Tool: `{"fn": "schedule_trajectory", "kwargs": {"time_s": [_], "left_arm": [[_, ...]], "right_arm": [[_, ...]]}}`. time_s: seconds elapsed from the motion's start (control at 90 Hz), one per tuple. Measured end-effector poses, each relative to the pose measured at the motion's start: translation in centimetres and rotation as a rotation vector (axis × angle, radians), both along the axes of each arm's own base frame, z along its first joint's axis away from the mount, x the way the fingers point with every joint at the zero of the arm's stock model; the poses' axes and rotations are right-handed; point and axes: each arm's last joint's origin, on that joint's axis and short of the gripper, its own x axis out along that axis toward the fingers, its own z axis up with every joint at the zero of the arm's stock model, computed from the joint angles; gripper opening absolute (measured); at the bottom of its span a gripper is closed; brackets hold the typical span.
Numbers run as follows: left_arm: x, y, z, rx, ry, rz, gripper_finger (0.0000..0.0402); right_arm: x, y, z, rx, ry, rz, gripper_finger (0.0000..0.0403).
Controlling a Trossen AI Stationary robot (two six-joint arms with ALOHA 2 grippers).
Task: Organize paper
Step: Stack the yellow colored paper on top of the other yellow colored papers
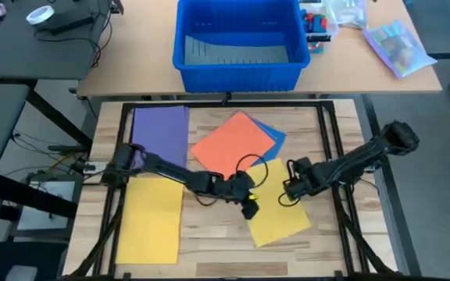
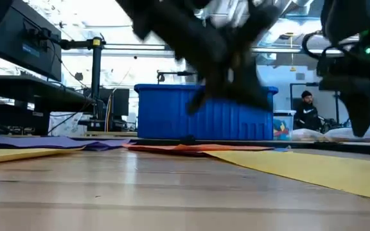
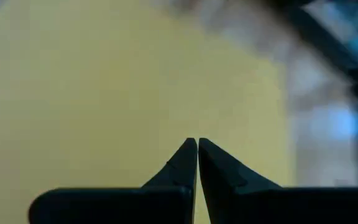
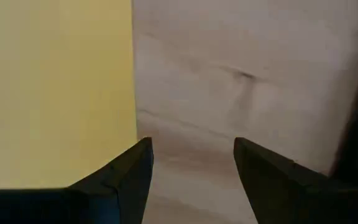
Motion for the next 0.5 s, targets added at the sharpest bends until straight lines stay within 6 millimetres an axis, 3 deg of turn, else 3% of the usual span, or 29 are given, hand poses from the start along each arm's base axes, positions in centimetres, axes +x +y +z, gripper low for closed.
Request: {"fn": "schedule_trajectory", "kwargs": {"time_s": [0.111,0.211,0.5], "left_arm": [[0.5,-1.2,-2.8,-0.102,0.063,0.004,0.0],[0.4,-2.2,-4.0,-0.2,0.118,-0.007,0.0],[-0.7,-4.0,-4.7,-0.091,0.2,-0.147,0.0]], "right_arm": [[0.1,0.2,-2.2,0.046,-0.049,0.071,0.0214],[-0.1,0.3,-3.4,0.079,-0.082,0.119,0.0215],[-0.4,2.0,-2.8,0.137,-0.188,0.221,0.0215]]}}
